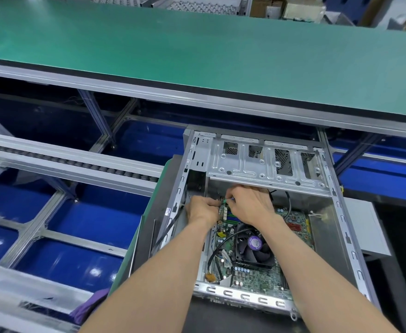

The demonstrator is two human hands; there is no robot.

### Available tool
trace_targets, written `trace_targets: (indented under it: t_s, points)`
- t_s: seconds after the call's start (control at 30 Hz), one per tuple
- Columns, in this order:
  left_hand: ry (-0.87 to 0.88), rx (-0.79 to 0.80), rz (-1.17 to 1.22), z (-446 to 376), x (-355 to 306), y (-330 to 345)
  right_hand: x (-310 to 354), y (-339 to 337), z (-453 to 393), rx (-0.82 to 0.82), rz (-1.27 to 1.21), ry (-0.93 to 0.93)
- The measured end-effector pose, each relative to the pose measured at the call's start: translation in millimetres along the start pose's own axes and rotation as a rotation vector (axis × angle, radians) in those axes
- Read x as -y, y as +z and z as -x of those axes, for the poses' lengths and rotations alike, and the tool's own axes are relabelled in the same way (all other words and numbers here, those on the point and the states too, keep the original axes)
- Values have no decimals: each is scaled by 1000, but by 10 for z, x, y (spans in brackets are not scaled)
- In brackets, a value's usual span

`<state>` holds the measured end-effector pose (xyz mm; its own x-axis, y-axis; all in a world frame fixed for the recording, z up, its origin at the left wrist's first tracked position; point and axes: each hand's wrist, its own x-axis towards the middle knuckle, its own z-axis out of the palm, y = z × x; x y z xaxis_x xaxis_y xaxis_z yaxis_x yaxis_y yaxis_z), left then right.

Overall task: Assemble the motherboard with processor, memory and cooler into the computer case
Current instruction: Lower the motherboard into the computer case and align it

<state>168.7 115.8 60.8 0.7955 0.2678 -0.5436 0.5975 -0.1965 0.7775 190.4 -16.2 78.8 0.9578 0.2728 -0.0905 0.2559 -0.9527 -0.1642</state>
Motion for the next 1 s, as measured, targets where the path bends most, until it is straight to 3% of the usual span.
trace_targets:
  t_s: [1.0]
  points:
    - [-72,25,74,-19,10,-20,125,2,-67,55,136,-92]
